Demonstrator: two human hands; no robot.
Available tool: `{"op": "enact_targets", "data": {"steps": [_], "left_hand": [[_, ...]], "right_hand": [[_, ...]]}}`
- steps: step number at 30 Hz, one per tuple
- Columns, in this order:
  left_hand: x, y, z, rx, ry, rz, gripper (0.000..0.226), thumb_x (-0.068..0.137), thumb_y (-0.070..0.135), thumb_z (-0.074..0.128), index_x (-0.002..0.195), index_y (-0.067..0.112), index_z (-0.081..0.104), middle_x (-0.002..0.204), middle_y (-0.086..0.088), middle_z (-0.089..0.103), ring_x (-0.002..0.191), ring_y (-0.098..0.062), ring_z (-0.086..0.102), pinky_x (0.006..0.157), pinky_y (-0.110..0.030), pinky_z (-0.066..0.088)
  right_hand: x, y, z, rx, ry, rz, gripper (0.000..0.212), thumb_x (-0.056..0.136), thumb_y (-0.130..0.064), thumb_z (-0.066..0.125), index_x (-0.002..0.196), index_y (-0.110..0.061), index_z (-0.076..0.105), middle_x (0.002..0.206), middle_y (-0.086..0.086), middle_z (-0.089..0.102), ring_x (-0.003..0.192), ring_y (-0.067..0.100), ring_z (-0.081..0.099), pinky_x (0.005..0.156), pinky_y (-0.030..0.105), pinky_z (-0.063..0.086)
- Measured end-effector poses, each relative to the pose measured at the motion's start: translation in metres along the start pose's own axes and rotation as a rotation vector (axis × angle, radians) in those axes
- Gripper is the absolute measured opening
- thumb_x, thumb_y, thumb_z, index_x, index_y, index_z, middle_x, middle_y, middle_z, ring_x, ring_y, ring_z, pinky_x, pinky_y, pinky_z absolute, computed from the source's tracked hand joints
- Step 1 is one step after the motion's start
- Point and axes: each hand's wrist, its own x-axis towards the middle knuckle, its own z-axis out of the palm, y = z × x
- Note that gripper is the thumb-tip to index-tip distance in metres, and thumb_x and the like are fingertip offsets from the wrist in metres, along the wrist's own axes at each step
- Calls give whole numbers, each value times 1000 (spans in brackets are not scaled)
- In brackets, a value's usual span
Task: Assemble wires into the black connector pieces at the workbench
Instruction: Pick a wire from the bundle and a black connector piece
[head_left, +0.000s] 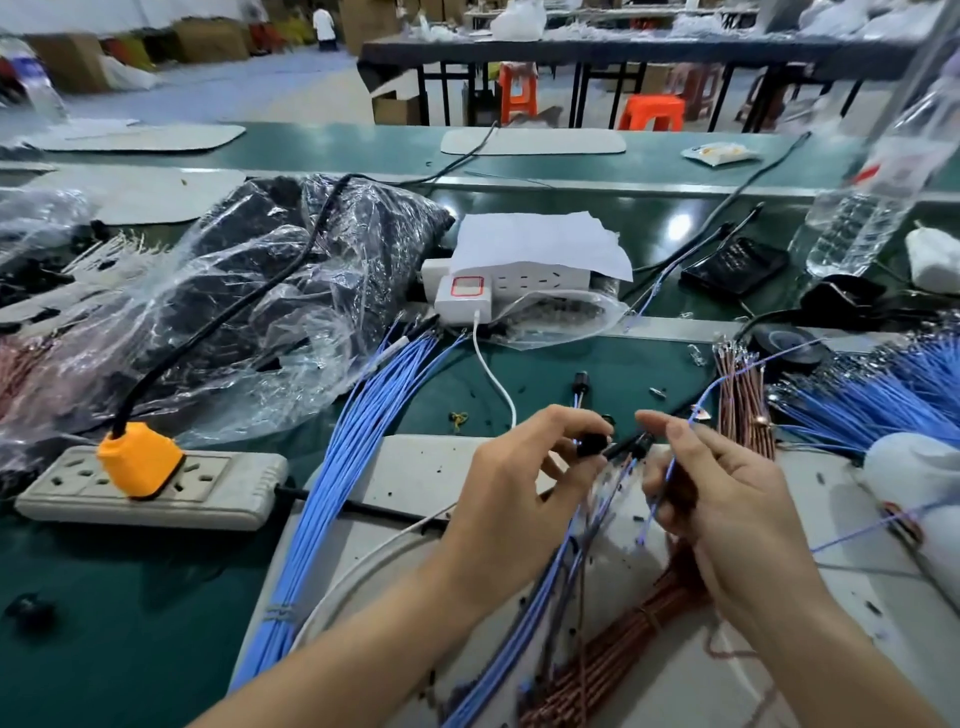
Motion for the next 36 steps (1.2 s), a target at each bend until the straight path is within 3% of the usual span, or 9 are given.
{"op": "enact_targets", "data": {"steps": [6, 11, 20, 25, 36], "left_hand": [[-1, -2, 1, 20, 5, -9, 17, 88, 7, 60, 104, 12, 63, 94, 8, 68, 79, -1, 60, 69, -18, 50], [-3, -3, 2, -1, -27, -75, 18, 87, 6, 64, 103, 14, 65, 91, 9, 69, 80, -4, 63, 69, -16, 51], [-2, -2, 2, 7, -48, -86, 25, 82, -1, 67, 101, 15, 66, 95, 9, 70, 84, -4, 62, 72, -20, 51], [-1, -1, 1, 1, -40, -82, 22, 82, -2, 67, 99, 12, 66, 91, 9, 68, 80, -3, 61, 72, -17, 50], [-2, -1, 2, 7, -48, -85, 18, 84, 4, 68, 100, 12, 66, 92, 8, 68, 82, -5, 61, 71, -21, 51]], "right_hand": [[-11, -13, 2, -226, -139, -524, 26, 100, -37, 46, 118, -36, 64, 59, -2, 54, 47, 12, 39, 45, 19, 34], [-20, -7, 5, -225, 29, -752, 29, 102, -38, 40, 126, -40, 55, 75, -8, 62, 57, 13, 56, 59, 21, 47], [-26, -6, 14, -210, 63, -772, 24, 103, -40, 37, 118, -39, 56, 85, -11, 67, 66, 14, 65, 67, 23, 51], [-26, -6, 14, -174, 85, -790, 26, 104, -35, 37, 116, -27, 58, 87, -10, 67, 67, 12, 66, 68, 21, 51], [-26, -6, 13, -203, 78, -790, 24, 103, -32, 38, 119, -30, 57, 90, -10, 67, 71, 10, 67, 70, 19, 51]]}}
